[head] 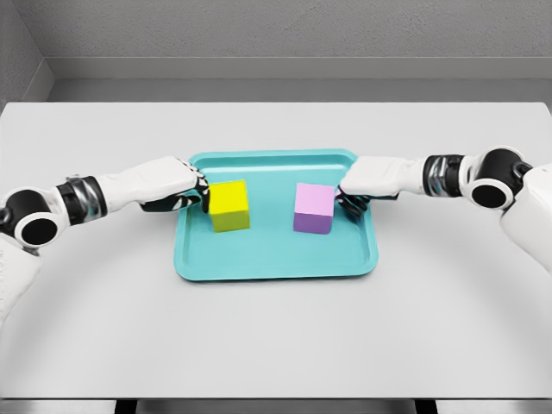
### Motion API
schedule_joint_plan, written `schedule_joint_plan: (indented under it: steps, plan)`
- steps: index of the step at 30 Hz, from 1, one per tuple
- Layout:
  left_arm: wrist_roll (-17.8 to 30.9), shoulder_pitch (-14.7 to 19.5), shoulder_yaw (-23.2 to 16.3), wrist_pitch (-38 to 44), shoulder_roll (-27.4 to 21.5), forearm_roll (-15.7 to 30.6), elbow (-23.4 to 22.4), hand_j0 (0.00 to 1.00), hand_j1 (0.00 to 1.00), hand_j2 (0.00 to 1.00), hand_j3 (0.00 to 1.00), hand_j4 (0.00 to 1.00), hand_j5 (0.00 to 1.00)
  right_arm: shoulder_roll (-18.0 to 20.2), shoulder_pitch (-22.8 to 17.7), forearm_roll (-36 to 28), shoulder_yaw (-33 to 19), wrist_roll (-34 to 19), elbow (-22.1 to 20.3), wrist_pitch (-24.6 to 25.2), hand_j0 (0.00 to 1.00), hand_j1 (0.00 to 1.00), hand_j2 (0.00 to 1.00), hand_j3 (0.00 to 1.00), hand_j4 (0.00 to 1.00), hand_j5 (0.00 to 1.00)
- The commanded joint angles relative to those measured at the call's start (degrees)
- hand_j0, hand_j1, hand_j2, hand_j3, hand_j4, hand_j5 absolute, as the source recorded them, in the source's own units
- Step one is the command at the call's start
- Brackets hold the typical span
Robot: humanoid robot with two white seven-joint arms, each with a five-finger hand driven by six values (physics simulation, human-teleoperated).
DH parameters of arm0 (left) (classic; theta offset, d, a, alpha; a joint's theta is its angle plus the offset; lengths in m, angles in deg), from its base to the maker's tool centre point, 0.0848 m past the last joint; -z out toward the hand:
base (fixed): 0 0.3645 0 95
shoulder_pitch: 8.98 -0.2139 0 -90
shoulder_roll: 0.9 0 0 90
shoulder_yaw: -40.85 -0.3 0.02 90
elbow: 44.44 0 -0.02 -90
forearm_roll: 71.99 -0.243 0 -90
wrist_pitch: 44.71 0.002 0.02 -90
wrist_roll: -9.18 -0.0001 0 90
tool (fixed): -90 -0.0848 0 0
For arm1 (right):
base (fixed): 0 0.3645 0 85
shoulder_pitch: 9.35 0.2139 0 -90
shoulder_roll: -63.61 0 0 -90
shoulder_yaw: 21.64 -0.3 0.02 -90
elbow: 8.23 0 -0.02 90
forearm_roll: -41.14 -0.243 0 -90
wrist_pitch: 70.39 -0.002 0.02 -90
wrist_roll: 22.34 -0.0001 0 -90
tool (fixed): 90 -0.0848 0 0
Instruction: Push two cubes
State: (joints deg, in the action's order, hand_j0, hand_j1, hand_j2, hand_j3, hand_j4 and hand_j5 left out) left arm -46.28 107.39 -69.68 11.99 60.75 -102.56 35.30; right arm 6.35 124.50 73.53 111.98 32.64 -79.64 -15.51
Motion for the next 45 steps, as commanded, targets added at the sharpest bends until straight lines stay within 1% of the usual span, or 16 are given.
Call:
schedule_joint_plan:
  steps: [1,5,8,12,17,26,29,34,39,41,45]
  plan:
    - [0.46,0.0,-0.57,-1.7,0.57,-2.31,-0.02,0.49,0.49,0.49,0.49,0.49,0.49,0.31,0.18,-0.13,-0.03,0.02,0.56,0.12,0.1,0.1,0.1,0.1,0.1,0.1]
    - [0.46,0.0,-0.66,-1.7,1.28,-2.31,-0.02,0.49,0.49,0.49,0.49,0.49,0.49,0.66,0.7,-0.22,-0.12,0.02,0.48,0.12,0.1,0.1,0.1,0.1,0.1,0.1]
    - [0.46,0.0,-0.66,-1.7,1.8,-2.39,-0.02,0.49,0.49,0.49,0.49,0.49,0.49,1.54,0.35,-0.22,-0.03,0.02,-1.28,0.12,0.1,0.1,0.1,0.1,0.1,0.1]
    - [0.46,0.18,-1.36,-1.7,3.12,-3.1,-0.11,0.48,0.48,0.48,0.48,0.48,0.48,2.77,0.18,-0.22,1.46,0.02,-3.57,0.12,0.1,0.1,0.1,0.1,0.1,0.1]
    - [0.46,0.18,-1.36,-1.7,3.56,-3.19,-0.11,0.48,0.48,0.48,0.48,0.48,0.48,2.77,0.44,-0.22,4.19,0.02,-3.48,0.12,0.1,0.1,0.1,0.1,0.1,0.1]
    - [0.46,0.35,-0.66,-1.7,0.93,-2.57,-0.11,0.48,0.48,0.48,0.48,0.48,0.48,1.98,0.44,-0.22,4.37,0.02,-3.04,0.12,0.1,0.1,0.1,0.1,0.1,0.1]
    - [0.46,0.35,-0.66,-1.7,1.01,-2.57,-0.11,0.45,0.45,0.45,0.45,0.45,0.45,1.8,0.53,-0.13,4.89,0.02,-2.95,0.12,0.1,0.1,0.1,0.1,0.1,0.1]
    - [0.46,0.61,-0.66,-1.7,1.01,-2.22,0.42,0.45,0.45,0.45,0.45,0.45,0.45,1.8,0.62,-0.22,4.89,0.02,-2.95,0.12,0.1,0.1,0.1,0.1,0.1,0.1]
    - [0.46,1.84,-0.66,-1.7,0.92,-1.69,0.42,0.45,0.45,0.45,0.45,0.45,0.45,1.8,1.06,-0.22,4.8,0.02,-3.04,0.12,0.1,0.1,0.1,0.1,0.1,0.1]
    - [0.46,1.84,-0.66,-1.7,0.92,-1.52,0.42,0.43,0.43,0.43,0.43,0.43,0.43,1.71,1.32,-0.22,4.8,0.02,-2.95,0.12,0.1,0.1,0.1,0.1,0.1,0.1]
    - [0.46,1.49,-0.75,-1.7,0.49,-1.87,-0.2,0.43,0.43,0.43,0.43,0.43,0.43,0.92,1.41,-0.22,4.89,0.02,-2.95,0.12,0.1,0.1,0.1,0.1,0.1,0.1]
